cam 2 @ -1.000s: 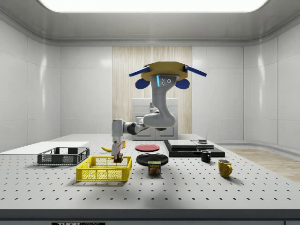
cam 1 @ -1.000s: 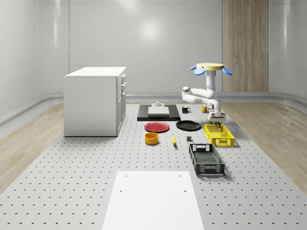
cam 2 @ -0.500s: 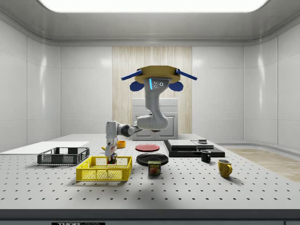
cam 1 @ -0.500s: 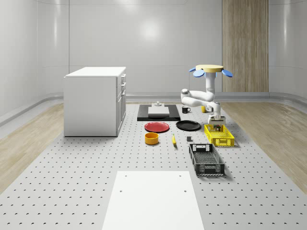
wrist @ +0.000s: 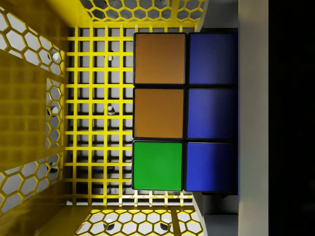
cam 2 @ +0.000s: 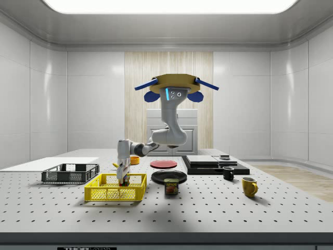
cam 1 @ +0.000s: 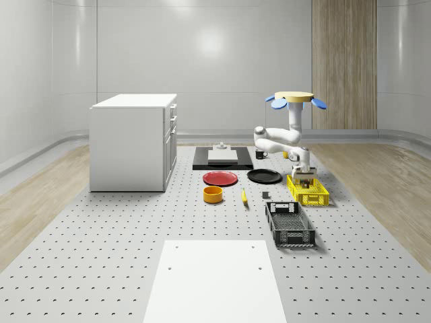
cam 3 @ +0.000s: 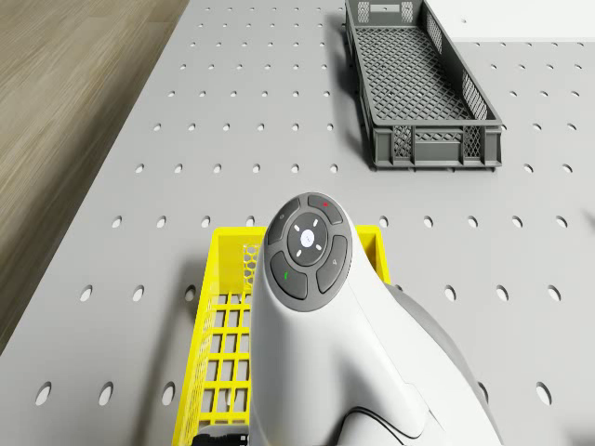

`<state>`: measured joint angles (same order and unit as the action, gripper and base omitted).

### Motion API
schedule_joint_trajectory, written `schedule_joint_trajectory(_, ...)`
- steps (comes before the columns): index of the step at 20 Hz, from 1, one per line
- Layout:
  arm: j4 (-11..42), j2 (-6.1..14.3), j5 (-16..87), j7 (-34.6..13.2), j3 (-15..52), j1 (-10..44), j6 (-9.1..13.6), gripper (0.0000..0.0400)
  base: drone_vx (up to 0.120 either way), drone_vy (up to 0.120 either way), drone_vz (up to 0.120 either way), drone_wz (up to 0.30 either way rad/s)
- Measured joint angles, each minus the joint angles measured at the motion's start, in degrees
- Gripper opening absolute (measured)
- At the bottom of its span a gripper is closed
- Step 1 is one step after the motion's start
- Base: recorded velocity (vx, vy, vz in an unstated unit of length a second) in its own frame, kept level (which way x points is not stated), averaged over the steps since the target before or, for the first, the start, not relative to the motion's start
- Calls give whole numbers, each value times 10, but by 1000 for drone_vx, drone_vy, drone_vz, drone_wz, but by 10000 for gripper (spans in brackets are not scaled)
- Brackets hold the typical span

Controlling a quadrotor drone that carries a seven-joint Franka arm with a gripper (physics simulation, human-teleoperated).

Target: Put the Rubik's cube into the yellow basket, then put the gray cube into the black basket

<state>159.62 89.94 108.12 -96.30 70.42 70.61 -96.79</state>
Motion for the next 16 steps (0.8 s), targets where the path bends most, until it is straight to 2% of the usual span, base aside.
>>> schedule_joint_trajectory(5,-9,-3,24,0,-26,6,-9,322,0,0,0,0)
schedule_joint_trajectory(8,-12,-5,32,0,-32,7,-9,365,0,0,0,0)
schedule_joint_trajectory(16,4,-7,-4,1,9,-4,12,395,0,0,0,0)
